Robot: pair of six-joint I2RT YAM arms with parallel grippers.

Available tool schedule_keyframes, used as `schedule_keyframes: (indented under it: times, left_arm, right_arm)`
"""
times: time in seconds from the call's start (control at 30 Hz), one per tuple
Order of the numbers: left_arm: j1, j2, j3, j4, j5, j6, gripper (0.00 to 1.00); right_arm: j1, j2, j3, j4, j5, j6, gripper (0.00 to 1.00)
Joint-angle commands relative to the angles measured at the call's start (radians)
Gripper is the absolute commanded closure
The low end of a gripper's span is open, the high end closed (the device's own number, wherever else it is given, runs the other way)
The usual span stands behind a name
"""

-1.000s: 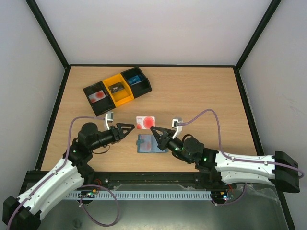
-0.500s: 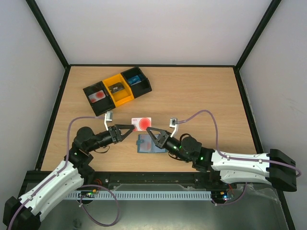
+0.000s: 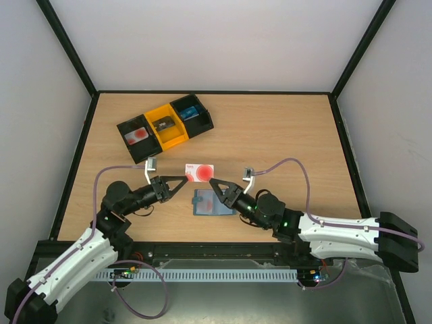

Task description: Take the credit cards out of the card holder

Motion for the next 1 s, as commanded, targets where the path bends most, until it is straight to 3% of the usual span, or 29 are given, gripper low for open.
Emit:
schedule_keyframes:
  times: [0.0,0.13,0.27,0.6,0.77,0.97]
  left_arm:
    - [0.002,-0.023,-0.007,-0.024,-0.047,0.026,0.97]
    - [0.004,-0.035,0.004,-0.095,-0.140,0.058,0.97]
    - [0.005,-0.014,0.054,-0.206,-0.248,0.114,0.97]
    - [0.070,0.157,0.235,-0.419,-0.351,0.282,0.97]
    - [0.212,0.258,0.273,-0.423,-0.243,0.317,0.97]
    - [0.466,0.416,0.362,-0.453,-0.101,0.379,0.97]
  right_arm:
    - [-0.004,-0.046,-0.025,-0.069,0.048,-0.025,0.53]
    - [-0.003,-0.091,-0.031,-0.194,0.045,-0.090,0.20]
    - [-0.004,-0.135,-0.031,-0.300,0.048,-0.162,0.03]
    - [-0.004,-0.229,0.010,-0.517,0.089,-0.283,0.02]
    - [-0.004,-0.280,0.003,-0.563,0.098,-0.299,0.02]
    - [-0.004,-0.367,-0.033,-0.591,0.084,-0.277,0.02]
